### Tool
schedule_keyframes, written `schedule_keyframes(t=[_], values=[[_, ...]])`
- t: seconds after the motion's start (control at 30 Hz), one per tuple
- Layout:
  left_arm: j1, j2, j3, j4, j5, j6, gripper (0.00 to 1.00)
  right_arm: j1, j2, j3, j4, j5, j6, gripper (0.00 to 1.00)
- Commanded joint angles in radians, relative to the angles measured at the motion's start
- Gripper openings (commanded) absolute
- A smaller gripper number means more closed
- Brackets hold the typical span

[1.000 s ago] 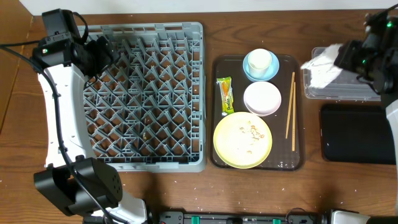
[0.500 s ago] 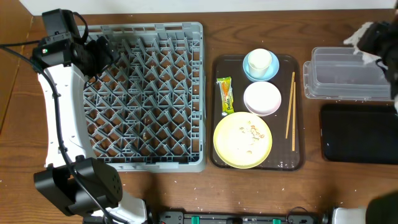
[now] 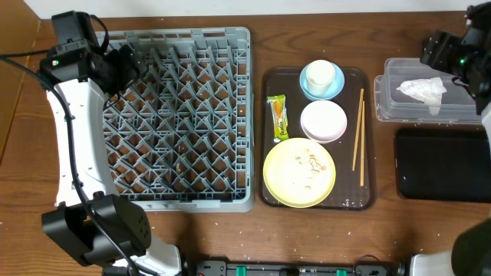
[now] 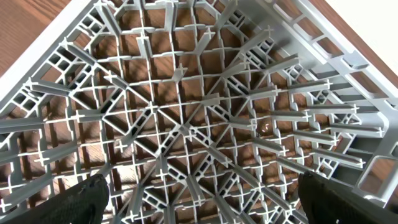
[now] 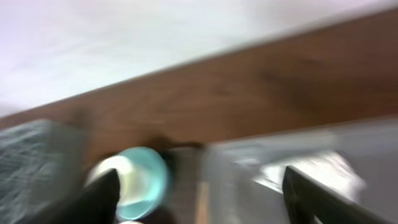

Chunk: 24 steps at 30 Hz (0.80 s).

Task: Sort waste into correct bins and load items into the dishwasher
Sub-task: 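Lift the tissue and release it into the clear plastic bin, then grasp the yellow snack wrapper on the tray with the right gripper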

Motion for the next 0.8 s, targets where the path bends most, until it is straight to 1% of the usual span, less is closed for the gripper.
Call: schedule_keyframes(t=[0.0, 0.03, 0.13, 0.23, 0.27, 0.33, 0.43, 0.5, 0.57, 0.6, 0.63, 0.77], values=[[0.002, -0.024, -0.003, -0.003, -0.009, -0.006, 0.98, 0.026, -0.059, 0.013, 0.022, -0.388, 0.007, 0.97], [0.002, -0.024, -0.003, -0.002, -0.009, -0.006, 0.98, 0.04, -0.058, 0.013, 0.022, -0.415, 0.018, 0.99], [0.002, -0.024, -0.003, -0.002, -0.009, -0.006, 0.98, 0.116, -0.042, 0.012, 0.003, -0.406, 0.017, 0.99], [0.002, -0.024, -0.003, -0.002, -0.009, -0.006, 0.98, 0.232, -0.004, 0.012, 0.006, -0.33, 0.017, 0.99], [0.002, -0.024, -0.003, -0.003, -0.009, -0.006, 0.98, 0.305, 0.024, 0.012, 0.008, -0.229, 0.018, 0.99], [0.002, -0.024, -0.003, -0.003, -0.009, -0.006, 0.98, 0.39, 0.063, 0.012, 0.004, -0.092, 0.019, 0.98], [0.002, -0.024, -0.003, -0.003, -0.009, -0.006, 0.98, 0.518, 0.134, 0.012, 0.01, 0.048, 0.032, 0.98], [0.002, -0.024, -0.003, -0.003, -0.009, -0.006, 0.98, 0.591, 0.185, 0.012, 0.03, 0.123, 0.061, 0.93], [0.002, -0.024, -0.003, -0.003, -0.009, -0.006, 0.98, 0.653, 0.236, 0.012, 0.058, 0.183, 0.071, 0.82], [0.002, -0.024, -0.003, -0.003, -0.009, -0.006, 0.98, 0.679, 0.261, 0.012, 0.073, 0.211, 0.071, 0.75], [0.002, -0.024, -0.003, -0.003, -0.009, -0.006, 0.98, 0.702, 0.282, 0.012, 0.087, 0.235, 0.071, 0.71], [0.002, -0.024, -0.003, -0.002, -0.009, -0.006, 0.98, 0.771, 0.356, 0.012, 0.106, 0.351, 0.125, 0.69]])
